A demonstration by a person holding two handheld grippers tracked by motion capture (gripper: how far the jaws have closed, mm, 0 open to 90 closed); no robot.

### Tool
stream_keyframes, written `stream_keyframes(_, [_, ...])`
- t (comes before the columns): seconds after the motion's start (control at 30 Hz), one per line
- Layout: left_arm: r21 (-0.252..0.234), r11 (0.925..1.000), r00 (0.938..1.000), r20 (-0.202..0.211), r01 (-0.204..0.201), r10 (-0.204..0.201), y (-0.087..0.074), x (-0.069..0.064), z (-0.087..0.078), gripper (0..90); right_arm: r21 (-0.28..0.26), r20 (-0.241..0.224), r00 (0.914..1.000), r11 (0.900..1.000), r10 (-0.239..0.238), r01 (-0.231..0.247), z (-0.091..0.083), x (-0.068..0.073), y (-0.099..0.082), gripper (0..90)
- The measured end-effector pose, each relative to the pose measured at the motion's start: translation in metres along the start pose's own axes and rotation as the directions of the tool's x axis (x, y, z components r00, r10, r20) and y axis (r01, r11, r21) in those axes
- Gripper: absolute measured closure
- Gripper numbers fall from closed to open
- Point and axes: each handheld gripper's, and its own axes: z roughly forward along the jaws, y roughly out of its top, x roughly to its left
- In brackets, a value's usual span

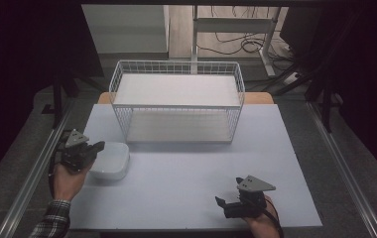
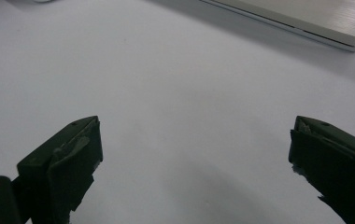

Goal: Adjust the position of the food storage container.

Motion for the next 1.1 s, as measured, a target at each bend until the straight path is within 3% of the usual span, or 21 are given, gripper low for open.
stream_keyframes(0.13, [-0.003, 0.9993, 0.9984, -0.043, 0.036, -0.036, -0.003, 0.016, 0.001, 89.9, 0.006, 0.002, 1.0, 1.0, -0.007, 0.007, 0.001, 0.0, 0.0, 2.9])
stream_keyframes(0.33, [-0.004, 0.9982, 0.9928, -0.104, 0.06, -0.06, -0.006, 0.035, 0.003, 89.9, 0.013, 0.001, 0.9999, 0.9998, -0.015, 0.015, 0.001, 0.001, 0.0, 3.1])
stream_keyframes(0.63, [0.037, 0.995, 0.9818, -0.17, 0.093, -0.085, -0.021, 0.052, 0.017, 90.0, 0.018, -0.007, 0.9996, 0.9995, -0.026, 0.026, 0.002, 0.001, -0.001, 3.1])
stream_keyframes(0.8, [0.061, 0.9915, 0.9805, -0.167, 0.115, -0.103, -0.031, 0.053, 0.026, 90.0, 0.024, -0.005, 0.9996, 0.9993, -0.029, 0.029, 0.003, 0.002, -0.001, 3.2])
stream_keyframes(1.1, [0.072, 0.9917, 0.9884, -0.116, 0.107, -0.098, -0.039, 0.041, 0.032, 90.0, 0.028, -0.007, 0.9993, 0.999, -0.036, 0.036, 0.003, 0.002, -0.001, 3.4])
